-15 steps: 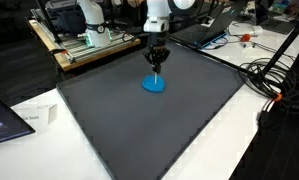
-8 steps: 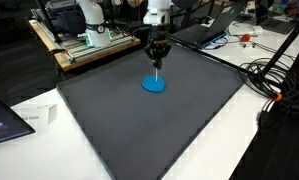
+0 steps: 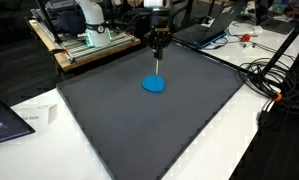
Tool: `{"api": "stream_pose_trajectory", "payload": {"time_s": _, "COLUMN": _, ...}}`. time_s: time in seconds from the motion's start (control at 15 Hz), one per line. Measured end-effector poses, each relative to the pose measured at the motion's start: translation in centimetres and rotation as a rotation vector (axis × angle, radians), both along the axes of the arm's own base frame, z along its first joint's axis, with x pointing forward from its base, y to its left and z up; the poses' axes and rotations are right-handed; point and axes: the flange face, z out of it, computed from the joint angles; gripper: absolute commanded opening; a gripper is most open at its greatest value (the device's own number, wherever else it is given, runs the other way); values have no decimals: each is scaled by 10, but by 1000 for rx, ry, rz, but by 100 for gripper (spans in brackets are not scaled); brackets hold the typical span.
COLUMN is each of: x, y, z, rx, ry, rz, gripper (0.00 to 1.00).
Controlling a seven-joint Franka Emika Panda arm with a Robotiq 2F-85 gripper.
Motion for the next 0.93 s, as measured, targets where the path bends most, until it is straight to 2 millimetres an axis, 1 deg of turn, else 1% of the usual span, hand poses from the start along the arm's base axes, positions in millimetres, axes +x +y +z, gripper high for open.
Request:
{"api": "stream_pose_trajectory", "payload": {"time_s": 0.13, "x": -2, "y": 8, "z": 7, "rx": -23, "ry": 16, "rz": 1, "gripper": 3}}
{"api": "stream_pose_trajectory", "payload": {"time_s": 0.6, "x": 0, "y": 47, "z": 30, "rx": -61, "ry": 9, "rz": -3, "gripper": 3}}
{"api": "stream_pose_trajectory", "payload": {"time_s": 0.8, "x": 1, "y": 62, "z": 36, "rx": -78, "ry": 4, "rz": -29, "gripper": 3}}
{"api": "stream_pose_trajectory", "payload": {"time_s": 0.93, "x": 2, "y": 76, "z": 37, "rx": -96, "ry": 3, "rz": -42, "gripper": 3}}
